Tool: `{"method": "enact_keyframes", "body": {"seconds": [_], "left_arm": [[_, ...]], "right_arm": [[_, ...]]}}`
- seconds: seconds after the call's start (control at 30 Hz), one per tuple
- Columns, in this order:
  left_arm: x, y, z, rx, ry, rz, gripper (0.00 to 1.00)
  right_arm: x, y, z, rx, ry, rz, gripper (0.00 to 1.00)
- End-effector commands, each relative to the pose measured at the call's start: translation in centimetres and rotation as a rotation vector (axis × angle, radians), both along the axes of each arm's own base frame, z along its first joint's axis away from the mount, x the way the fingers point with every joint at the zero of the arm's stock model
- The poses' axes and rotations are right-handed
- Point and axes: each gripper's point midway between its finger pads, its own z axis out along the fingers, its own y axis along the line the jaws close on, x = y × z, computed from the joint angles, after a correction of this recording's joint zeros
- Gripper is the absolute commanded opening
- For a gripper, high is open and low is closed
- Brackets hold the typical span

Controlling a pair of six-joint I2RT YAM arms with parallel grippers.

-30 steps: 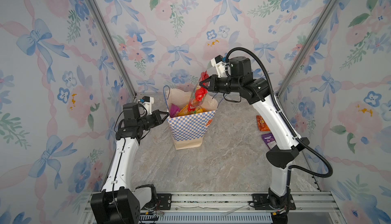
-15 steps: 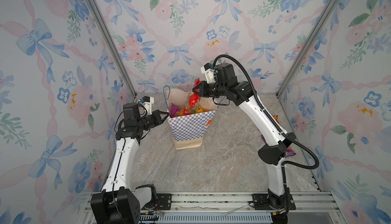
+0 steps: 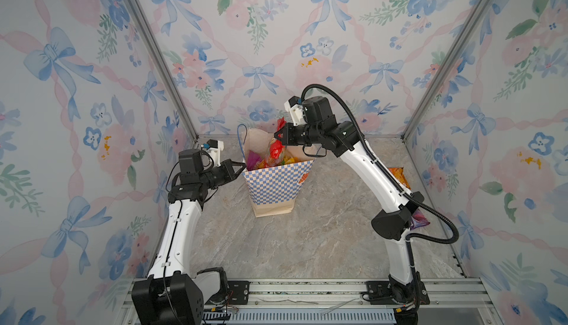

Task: Place the snacks into the paper bag
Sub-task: Place the snack in the paper bag.

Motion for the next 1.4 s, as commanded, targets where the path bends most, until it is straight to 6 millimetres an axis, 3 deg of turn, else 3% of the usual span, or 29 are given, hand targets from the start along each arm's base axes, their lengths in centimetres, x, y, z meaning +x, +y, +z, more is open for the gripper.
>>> {"method": "enact_keyframes", "body": {"seconds": [0.0,0.27,0.37,0.53,0.63,0.73,0.93,1.03,1.13,1.27,1.37], "left_arm": [[-0.8,-0.4,2.0,0.002,-0.069,-0.032,0.0],[-0.8,-0.4,2.0,0.002,-0.069,-0.032,0.0],[-0.8,-0.4,1.9,0.003,-0.068,-0.031,0.0],[-0.8,-0.4,1.9,0.003,-0.069,-0.032,0.0],[-0.8,-0.4,1.8,0.003,-0.066,-0.032,0.0],[-0.8,-0.4,1.9,0.003,-0.068,-0.033,0.0],[-0.7,-0.4,1.8,0.003,-0.065,-0.036,0.0],[-0.6,-0.4,1.7,0.003,-0.063,-0.036,0.0],[-0.5,-0.4,1.7,0.0,-0.06,-0.039,0.0],[-0.5,-0.4,1.8,0.002,-0.064,-0.04,0.0],[-0.6,-0.4,2.1,0.003,-0.071,-0.04,0.0]], "right_arm": [[-0.1,1.4,2.4,0.048,-0.094,0.02,0.0],[0.3,2.0,0.8,0.036,-0.059,0.02,0.04],[0.4,2.1,0.7,0.037,-0.052,0.022,0.16],[0.2,2.2,0.5,0.038,-0.041,0.026,0.27],[0.2,2.0,0.6,0.041,-0.037,0.021,0.42],[-0.1,1.9,1.1,0.044,-0.042,0.029,0.51],[-1.0,-0.1,4.1,0.058,-0.087,0.02,0.64],[-1.3,-2.4,5.8,0.047,-0.115,-0.009,0.79],[-1.2,-6.5,6.9,-0.009,-0.132,-0.091,0.88],[-1.1,-14.4,7.4,-0.102,-0.128,-0.254,0.91],[-1.2,-21.1,6.6,-0.159,-0.081,-0.402,0.95]]}}
